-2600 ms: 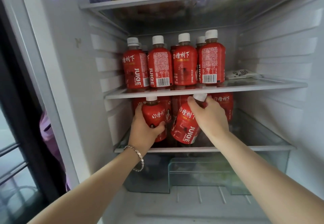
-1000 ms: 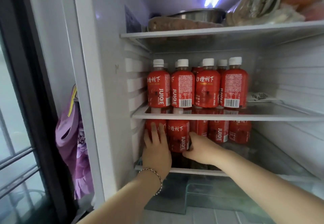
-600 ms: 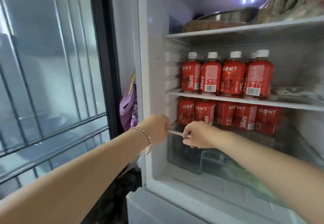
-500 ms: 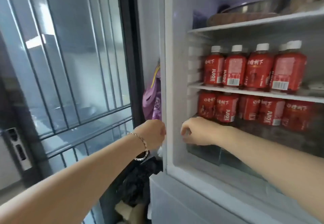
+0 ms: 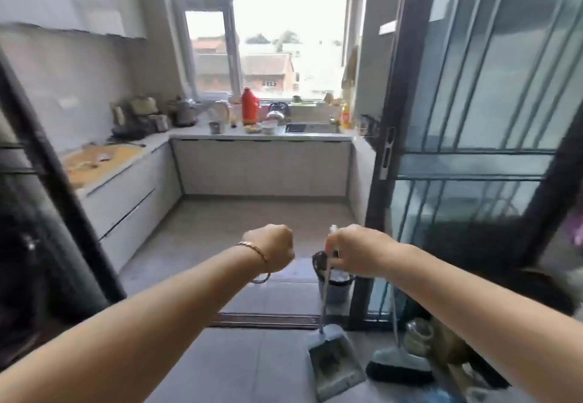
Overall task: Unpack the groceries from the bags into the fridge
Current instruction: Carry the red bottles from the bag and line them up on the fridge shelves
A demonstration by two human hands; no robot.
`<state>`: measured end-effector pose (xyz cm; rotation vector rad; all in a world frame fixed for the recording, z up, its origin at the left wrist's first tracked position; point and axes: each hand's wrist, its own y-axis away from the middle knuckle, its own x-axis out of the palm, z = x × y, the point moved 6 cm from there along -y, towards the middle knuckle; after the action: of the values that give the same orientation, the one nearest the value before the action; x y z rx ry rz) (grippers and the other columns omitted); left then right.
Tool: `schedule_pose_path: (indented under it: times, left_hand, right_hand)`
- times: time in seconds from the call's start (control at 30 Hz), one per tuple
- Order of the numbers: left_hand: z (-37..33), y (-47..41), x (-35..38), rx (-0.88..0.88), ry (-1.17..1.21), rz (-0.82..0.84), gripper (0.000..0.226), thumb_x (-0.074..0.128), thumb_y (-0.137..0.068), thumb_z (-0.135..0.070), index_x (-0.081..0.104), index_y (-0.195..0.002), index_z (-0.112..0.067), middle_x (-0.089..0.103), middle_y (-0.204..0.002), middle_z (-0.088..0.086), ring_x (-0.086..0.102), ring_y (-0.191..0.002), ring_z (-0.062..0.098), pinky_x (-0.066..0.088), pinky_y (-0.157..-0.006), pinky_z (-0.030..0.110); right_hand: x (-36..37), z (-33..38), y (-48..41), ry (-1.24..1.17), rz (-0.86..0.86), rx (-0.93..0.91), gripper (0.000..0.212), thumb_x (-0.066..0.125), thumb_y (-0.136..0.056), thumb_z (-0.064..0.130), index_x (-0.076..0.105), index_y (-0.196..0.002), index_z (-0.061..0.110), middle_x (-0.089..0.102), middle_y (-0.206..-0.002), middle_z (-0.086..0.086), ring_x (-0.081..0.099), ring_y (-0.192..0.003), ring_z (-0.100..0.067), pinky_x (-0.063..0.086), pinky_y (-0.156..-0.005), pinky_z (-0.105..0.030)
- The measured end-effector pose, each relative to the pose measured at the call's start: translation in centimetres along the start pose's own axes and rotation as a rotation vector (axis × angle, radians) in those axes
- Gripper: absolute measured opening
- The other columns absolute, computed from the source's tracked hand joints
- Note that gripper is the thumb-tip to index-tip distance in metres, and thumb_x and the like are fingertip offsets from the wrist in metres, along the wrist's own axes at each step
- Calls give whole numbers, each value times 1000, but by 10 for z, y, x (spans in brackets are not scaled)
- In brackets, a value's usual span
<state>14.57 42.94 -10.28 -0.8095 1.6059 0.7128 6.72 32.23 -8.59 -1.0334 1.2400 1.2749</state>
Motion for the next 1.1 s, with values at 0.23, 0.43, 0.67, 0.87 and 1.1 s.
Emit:
schedule_pose_path:
  times: [0.23, 0.43, 0.67, 0.87, 1.1]
  left_hand:
    - [306, 175, -9, -466, 80, -50, 26, 46, -87, -22, 65, -106, -19, 65, -116, 5, 59, -108, 27, 47, -87, 32]
    - [491, 341, -20, -841, 169, -66, 24, 45, -87, -19, 65, -101, -15, 64, -114, 8, 59, -107, 30, 47, -91, 34]
    - [652, 518, -16, -1234, 218, -116, 25, 43, -87, -16, 64, -99, -10, 65, -99, 9, 62, -90, 28, 49, -76, 30]
    - [766, 649, -26, -1521, 239, -176, 27, 42, -94, -27, 65, -99, -13, 66, -102, 9, 63, -94, 28, 47, -76, 33]
    - [862, 774, -32, -1800, 243, -255, 24, 42, -93, -23, 63, -99, -14, 65, -100, 5, 61, -93, 26, 45, -74, 31]
  right_hand:
    - [61, 330, -61, 7, 35, -427, 30, 51, -93, 32, 59, -120, 23, 62, -120, -1, 57, -110, -22, 43, -84, -24]
    - [100, 576, -74, 31, 112, -715, 26, 47, -93, 28, 64, -111, 18, 65, -110, -5, 60, -100, -27, 49, -79, -31]
    - [155, 818, -68, 47, 238, -1047, 24, 48, -90, 27, 66, -104, 18, 64, -108, -4, 59, -104, -27, 48, -87, -36]
    - [187, 1007, -59, 70, 303, -1287, 27, 43, -95, 15, 61, -116, 11, 59, -121, -9, 56, -111, -29, 47, -85, -34]
    - [225, 1180, -35, 191, 365, -1481, 25, 43, -95, 25, 62, -108, 15, 63, -110, -7, 60, -102, -26, 48, -85, -34]
